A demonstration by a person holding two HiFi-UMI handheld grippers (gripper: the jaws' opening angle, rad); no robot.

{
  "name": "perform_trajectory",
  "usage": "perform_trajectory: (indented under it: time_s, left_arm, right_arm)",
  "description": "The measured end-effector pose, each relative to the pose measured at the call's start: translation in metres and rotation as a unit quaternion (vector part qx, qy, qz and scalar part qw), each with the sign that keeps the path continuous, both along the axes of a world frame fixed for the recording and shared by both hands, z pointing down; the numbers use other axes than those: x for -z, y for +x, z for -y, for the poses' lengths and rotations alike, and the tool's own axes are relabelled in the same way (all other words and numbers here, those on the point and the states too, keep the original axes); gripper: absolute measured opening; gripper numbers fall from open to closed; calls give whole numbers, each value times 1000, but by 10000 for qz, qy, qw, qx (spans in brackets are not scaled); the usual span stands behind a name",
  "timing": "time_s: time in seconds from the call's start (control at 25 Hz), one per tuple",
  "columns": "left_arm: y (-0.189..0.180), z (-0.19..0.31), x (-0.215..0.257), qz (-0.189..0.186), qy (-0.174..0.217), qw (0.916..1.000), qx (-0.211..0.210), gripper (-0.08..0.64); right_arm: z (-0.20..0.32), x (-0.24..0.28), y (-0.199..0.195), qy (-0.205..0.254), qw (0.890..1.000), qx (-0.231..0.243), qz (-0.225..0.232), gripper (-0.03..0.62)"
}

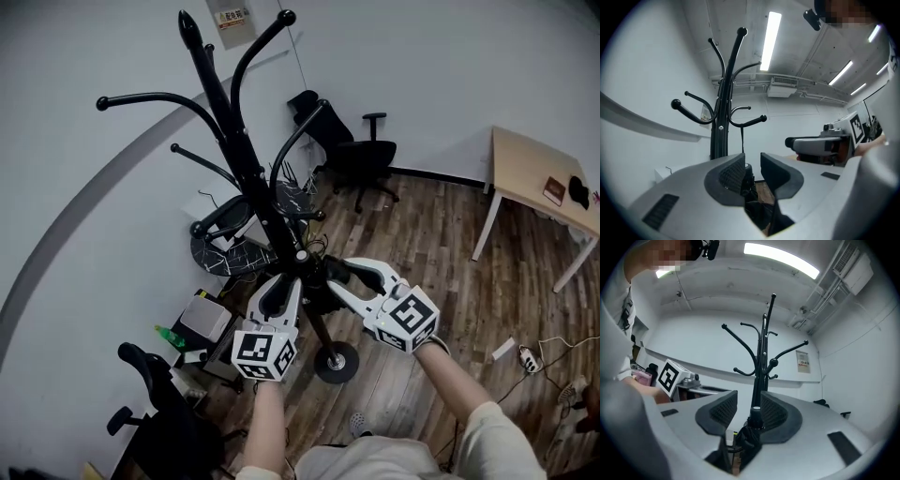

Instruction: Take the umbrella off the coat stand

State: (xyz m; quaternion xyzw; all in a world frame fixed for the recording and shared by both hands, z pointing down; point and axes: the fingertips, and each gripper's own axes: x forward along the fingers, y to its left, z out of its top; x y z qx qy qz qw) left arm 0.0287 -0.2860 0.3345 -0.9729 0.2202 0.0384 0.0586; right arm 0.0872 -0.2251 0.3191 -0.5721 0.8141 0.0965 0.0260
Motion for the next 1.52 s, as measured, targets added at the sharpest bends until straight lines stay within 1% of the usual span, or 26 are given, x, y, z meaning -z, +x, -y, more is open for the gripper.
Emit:
perform_trajectory:
  time_s: [0.12,0.28,0.32,0.4,0.48,0.52,0.6,0.72,0.8,0.96,1.12,1.2,1.28,1.44,1.52]
  left_arm:
    - [15,14,9,128,95,9997,-183,104]
    - [27,31,25,288,257,9987,-321,77]
    - [30,33,29,345,319,9982,-372,73]
    - [38,35,34,433,429,9972,-439,59]
    - [46,40,37,433,453,9970,-460,58]
    - [49,43,37,435,438,9971,-450,58]
    - [52,47,35,473,432,9973,-356,58]
    - [53,53,36,655,696,9954,8,58]
    - [55,54,39,738,790,9941,111,58]
    - [61,54,43,583,530,9968,127,58]
    - [66,58,46,409,344,9982,288,59]
    - [68,60,47,330,257,9985,365,58]
    - [71,60,47,288,177,9986,409,23]
    - [70,57,50,231,122,9980,570,21]
    - [68,58,50,191,110,9975,678,21]
  right_arm:
    - [34,1,8,-96,9996,259,117,158]
    - [71,9,18,-85,9986,486,169,149]
    - [78,12,21,-65,9986,497,153,147]
    - [90,16,26,9,9992,410,-25,123]
    - [100,19,29,65,9991,382,-182,123]
    - [104,20,30,56,9990,428,-148,123]
    - [110,19,34,-8,9986,529,64,123]
    - [112,18,43,-41,9987,455,226,121]
    - [112,20,51,-29,9989,353,302,120]
    - [111,16,59,-141,9985,350,384,120]
    - [106,15,56,-193,9977,549,337,120]
    - [102,14,54,-234,9970,688,275,120]
    - [97,10,55,-289,9965,766,177,120]
    - [92,2,54,-400,9942,997,-59,120]
    - [97,2,50,-439,9922,1161,-93,118]
